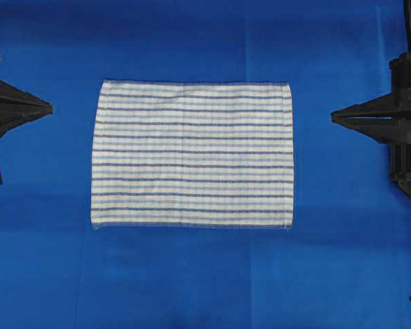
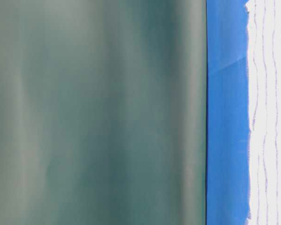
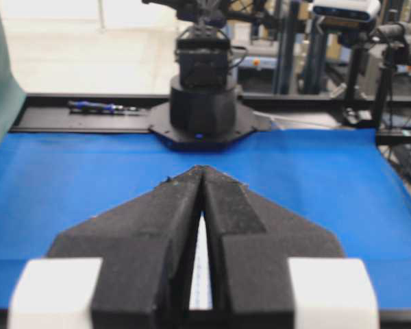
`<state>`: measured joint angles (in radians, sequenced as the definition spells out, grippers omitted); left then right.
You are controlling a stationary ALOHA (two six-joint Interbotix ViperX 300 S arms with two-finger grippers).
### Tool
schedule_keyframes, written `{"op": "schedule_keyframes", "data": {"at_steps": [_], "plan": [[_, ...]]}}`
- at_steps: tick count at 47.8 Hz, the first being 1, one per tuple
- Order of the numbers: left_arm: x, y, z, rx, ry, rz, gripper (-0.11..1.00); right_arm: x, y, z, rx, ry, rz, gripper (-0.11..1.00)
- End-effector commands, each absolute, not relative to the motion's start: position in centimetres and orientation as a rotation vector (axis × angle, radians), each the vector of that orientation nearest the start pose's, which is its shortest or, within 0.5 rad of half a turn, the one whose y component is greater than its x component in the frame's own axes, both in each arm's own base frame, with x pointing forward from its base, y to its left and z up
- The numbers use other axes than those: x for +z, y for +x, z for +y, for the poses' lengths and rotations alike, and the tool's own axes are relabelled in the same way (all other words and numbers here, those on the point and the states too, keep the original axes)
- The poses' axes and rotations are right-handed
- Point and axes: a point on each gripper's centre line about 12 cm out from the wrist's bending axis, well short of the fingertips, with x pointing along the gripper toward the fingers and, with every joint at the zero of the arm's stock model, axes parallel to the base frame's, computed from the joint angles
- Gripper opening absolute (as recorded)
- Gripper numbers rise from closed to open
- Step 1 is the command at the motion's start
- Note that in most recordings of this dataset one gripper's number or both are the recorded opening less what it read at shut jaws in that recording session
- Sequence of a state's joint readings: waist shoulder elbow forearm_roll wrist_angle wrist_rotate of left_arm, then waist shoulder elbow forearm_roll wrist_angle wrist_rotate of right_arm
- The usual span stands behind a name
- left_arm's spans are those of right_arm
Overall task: Fold the blue towel.
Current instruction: 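Move both grippers to the towel's top corners and grasp them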
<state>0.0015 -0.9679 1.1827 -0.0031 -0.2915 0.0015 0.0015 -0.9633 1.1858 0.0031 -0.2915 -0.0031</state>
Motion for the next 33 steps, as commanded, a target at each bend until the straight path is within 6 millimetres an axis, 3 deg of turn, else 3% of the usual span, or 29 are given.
{"op": "schedule_keyframes", "data": {"at_steps": [1, 7, 16, 26, 33], "plan": [[29.9, 20.2, 0.2, 0.009, -0.021, -0.083, 0.0, 30.0, 20.3, -0.3, -0.018, -0.012, -0.087, 0.0], [29.6, 20.2, 0.6, 0.029, -0.022, -0.049, 0.0, 29.4, 21.3, -1.5, -0.071, -0.003, -0.001, -0.06], [28.1, 20.6, 1.6, 0.078, -0.026, 0.044, 0.0, 28.1, 23.0, -3.0, -0.129, 0.019, 0.111, -0.06], [25.1, 22.1, 3.6, 0.164, -0.042, 0.188, 0.0, 25.0, 24.4, -5.2, -0.226, 0.098, 0.234, -0.03], [22.1, 22.9, 5.6, 0.245, -0.071, 0.309, 0.01, 22.3, 25.0, -7.0, -0.3, 0.153, 0.33, 0.06]]}}
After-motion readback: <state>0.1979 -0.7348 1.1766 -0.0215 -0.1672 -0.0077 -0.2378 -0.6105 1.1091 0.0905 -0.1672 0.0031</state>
